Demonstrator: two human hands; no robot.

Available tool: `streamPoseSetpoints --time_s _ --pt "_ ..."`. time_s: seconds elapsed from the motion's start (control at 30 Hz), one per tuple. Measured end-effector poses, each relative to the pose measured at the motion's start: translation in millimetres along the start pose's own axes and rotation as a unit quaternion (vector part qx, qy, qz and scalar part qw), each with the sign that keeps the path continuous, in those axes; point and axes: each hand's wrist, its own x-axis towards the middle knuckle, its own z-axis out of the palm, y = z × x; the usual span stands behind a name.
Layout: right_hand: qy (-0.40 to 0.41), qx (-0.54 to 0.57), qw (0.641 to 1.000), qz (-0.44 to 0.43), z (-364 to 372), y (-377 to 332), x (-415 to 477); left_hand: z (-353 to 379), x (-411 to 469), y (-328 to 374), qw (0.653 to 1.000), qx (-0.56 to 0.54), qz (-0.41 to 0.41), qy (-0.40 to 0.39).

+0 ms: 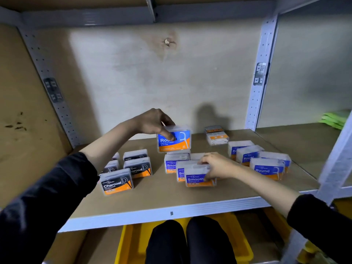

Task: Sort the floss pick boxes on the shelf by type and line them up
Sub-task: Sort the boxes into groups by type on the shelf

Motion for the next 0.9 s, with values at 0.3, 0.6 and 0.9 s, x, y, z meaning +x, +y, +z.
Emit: streamPoseSetpoints --time_s 0.3,0.6,0.9 --pt "0.01 0.001 1.0 -0.019 27 -1 9 -1 -8 -11 1.0 -0.008 -0.023 0.004" --pt "0.065 -0.055 0.995 -0.054 34 -1 5 -1 -9 -13 1.0 -0.005 -0.02 0.003" --pt "0.064 -0.044 0.996 -0.035 20 -1 0 4 0 -2 1.0 -0.009 0.0 -0.002"
